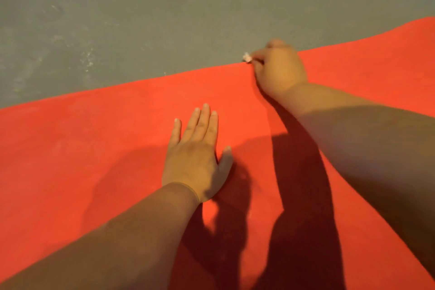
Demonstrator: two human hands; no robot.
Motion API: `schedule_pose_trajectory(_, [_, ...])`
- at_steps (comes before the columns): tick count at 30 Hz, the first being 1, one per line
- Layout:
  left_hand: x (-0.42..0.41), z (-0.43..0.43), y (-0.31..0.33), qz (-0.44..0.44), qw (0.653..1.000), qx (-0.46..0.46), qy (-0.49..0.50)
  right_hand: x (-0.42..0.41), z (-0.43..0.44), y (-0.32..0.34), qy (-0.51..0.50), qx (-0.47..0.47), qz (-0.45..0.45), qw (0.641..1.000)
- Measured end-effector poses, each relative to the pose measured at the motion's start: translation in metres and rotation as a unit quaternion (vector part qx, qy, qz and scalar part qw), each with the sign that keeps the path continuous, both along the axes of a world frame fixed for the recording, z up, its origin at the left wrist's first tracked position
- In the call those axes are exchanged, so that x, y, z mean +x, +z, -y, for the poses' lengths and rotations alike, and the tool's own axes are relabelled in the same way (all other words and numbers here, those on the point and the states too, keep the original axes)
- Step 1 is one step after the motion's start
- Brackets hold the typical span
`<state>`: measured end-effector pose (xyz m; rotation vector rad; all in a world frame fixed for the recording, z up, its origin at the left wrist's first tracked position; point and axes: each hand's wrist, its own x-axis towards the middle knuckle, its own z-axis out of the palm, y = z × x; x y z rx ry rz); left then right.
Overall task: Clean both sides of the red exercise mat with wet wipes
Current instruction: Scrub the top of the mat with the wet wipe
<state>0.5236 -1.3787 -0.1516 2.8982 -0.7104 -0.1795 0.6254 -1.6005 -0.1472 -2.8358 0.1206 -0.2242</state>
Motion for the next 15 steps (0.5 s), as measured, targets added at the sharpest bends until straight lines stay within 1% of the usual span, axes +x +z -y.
schedule_pose_trajectory(2, [-0.001, 0.000, -0.001, 0.004, 1.000, 0.001, -0.002, -0.008, 0.061, -0.002, -0.167, -0.009, -0.004, 0.986])
schedule_pose_trajectory(3, [0.000, 0.000, -0.002, 0.007, 1.000, 0.000, -0.002, -0.013, 0.077, -0.002, -0.214, 0.000, 0.000, 0.977])
schedule_pose_trajectory(4, [0.000, 0.000, -0.003, 0.009, 1.000, 0.001, -0.004, -0.014, 0.079, -0.004, -0.226, 0.010, 0.005, 0.974])
schedule_pose_trajectory(6, [0.000, 0.000, -0.004, 0.011, 1.000, 0.006, -0.009, -0.016, 0.048, -0.007, -0.196, 0.030, 0.013, 0.980])
schedule_pose_trajectory(7, [0.000, -0.001, -0.004, 0.015, 1.000, 0.007, -0.009, -0.017, 0.025, -0.008, -0.161, 0.038, 0.020, 0.986])
schedule_pose_trajectory(10, [-0.001, 0.000, -0.004, 0.023, 1.000, 0.004, -0.006, -0.033, -0.044, -0.009, 0.002, 0.048, 0.043, 0.998])
schedule_pose_trajectory(11, [-0.001, 0.001, -0.005, 0.024, 1.000, 0.002, -0.005, -0.039, -0.053, -0.008, 0.058, 0.047, 0.047, 0.996])
schedule_pose_trajectory(12, [-0.002, 0.001, -0.005, 0.026, 1.000, 0.001, -0.005, -0.042, -0.050, -0.007, 0.094, 0.042, 0.048, 0.994])
schedule_pose_trajectory(13, [-0.002, 0.001, -0.006, 0.028, 1.000, 0.001, -0.004, -0.042, -0.036, -0.007, 0.095, 0.029, 0.046, 0.994])
schedule_pose_trajectory(14, [-0.002, 0.001, -0.006, 0.029, 1.000, 0.003, -0.004, -0.041, -0.016, -0.006, 0.067, 0.010, 0.036, 0.997])
schedule_pose_trajectory(15, [-0.002, 0.001, -0.006, 0.030, 1.000, 0.004, -0.002, -0.041, 0.008, -0.005, 0.013, -0.016, 0.030, 0.999])
